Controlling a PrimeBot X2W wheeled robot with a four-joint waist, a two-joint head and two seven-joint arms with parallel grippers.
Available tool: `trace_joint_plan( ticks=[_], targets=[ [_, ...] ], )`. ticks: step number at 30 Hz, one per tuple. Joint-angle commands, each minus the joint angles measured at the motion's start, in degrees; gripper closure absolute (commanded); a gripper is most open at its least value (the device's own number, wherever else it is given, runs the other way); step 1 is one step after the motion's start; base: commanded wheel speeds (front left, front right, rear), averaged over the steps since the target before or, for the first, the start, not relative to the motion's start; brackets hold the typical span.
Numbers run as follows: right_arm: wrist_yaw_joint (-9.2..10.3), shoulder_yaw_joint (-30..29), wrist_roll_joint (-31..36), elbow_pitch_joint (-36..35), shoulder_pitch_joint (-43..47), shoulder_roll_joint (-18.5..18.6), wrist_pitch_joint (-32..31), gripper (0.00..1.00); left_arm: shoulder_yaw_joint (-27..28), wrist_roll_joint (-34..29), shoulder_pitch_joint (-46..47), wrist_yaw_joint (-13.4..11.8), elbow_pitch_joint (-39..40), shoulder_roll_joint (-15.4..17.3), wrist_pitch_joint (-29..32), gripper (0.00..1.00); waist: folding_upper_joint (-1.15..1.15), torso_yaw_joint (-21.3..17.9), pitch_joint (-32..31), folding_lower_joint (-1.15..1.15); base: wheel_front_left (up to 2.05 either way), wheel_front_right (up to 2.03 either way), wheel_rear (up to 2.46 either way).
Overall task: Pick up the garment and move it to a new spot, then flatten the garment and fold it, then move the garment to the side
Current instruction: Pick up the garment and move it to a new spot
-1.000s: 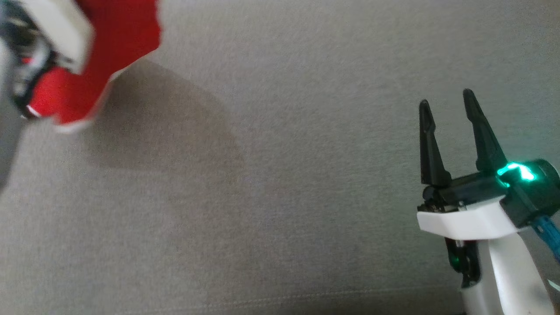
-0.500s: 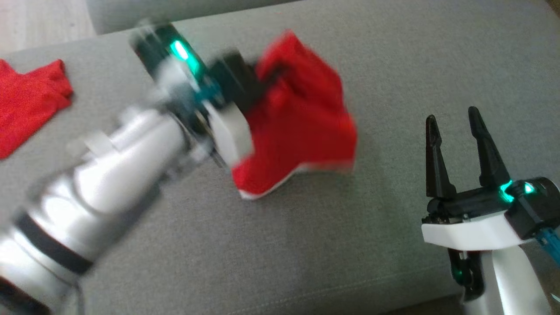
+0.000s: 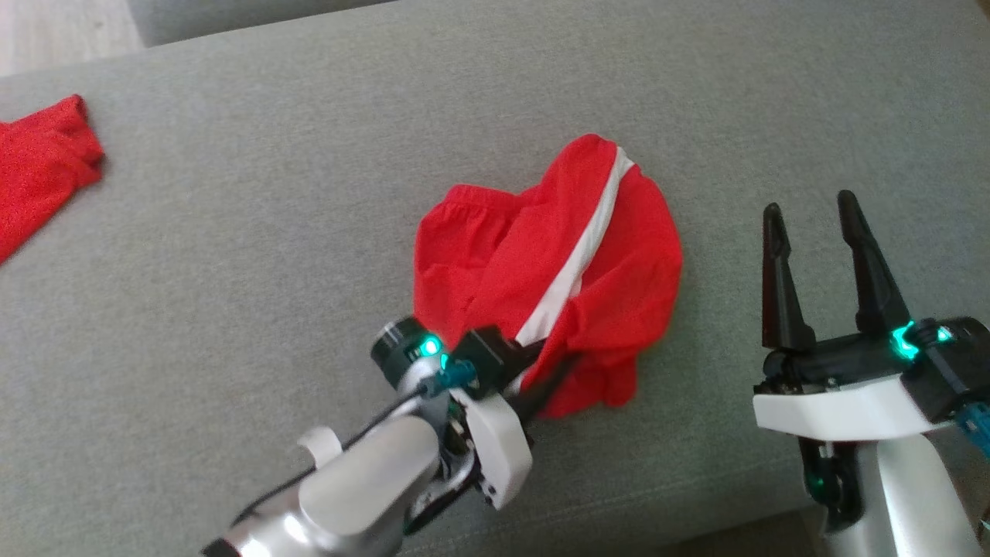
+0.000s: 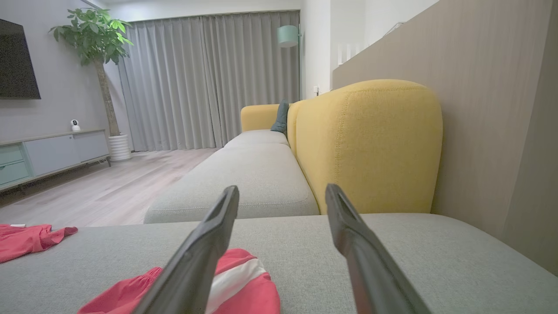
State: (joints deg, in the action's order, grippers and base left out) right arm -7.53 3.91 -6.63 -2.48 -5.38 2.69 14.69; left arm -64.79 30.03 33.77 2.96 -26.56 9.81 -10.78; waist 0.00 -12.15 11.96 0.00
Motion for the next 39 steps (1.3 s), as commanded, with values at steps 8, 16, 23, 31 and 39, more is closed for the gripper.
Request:
trace_joint_plan(
  ticks=[8, 16, 23, 31, 39],
  targets=[
    [0.04, 0.59, 0.30, -0.04, -0.07, 0.19, 0.30, 0.00, 2.58, 0.01, -0.27, -1.66, 1.39, -1.64, -3.41, 0.00, 0.00, 3.28, -2.76, 0.00, 0.00, 0.00, 0.00],
    [0.04, 0.03, 0.67, 1.55, 1.41, 0.19, 0.31, 0.00, 7.57, 1.03, -3.51, -5.42, 5.00, 0.49, -4.10, 0.00, 0.00, 5.73, -6.37, 0.00, 0.00, 0.00, 0.00],
    [0.04, -0.57, 1.19, 3.46, 3.67, 0.19, 0.31, 0.00, 20.23, -0.28, -12.07, -12.39, 11.43, 3.90, -4.20, 0.00, 0.00, 7.94, -10.39, 0.00, 0.00, 0.00, 0.00],
    [0.04, -1.56, 1.37, 5.59, 5.87, 0.19, 0.31, 0.00, 33.70, -3.46, -24.06, -15.89, 18.13, 4.24, -4.21, 0.00, 0.00, 10.81, -12.92, 0.00, 0.00, 0.00, 0.00],
    [0.04, -3.08, 0.68, 7.56, 8.66, 0.19, 0.31, 0.00, 41.40, -7.20, -31.88, -14.57, 21.41, 1.87, -4.21, 0.00, 0.00, 12.62, -14.02, 0.00, 0.00, 0.00, 0.00]
  ],
)
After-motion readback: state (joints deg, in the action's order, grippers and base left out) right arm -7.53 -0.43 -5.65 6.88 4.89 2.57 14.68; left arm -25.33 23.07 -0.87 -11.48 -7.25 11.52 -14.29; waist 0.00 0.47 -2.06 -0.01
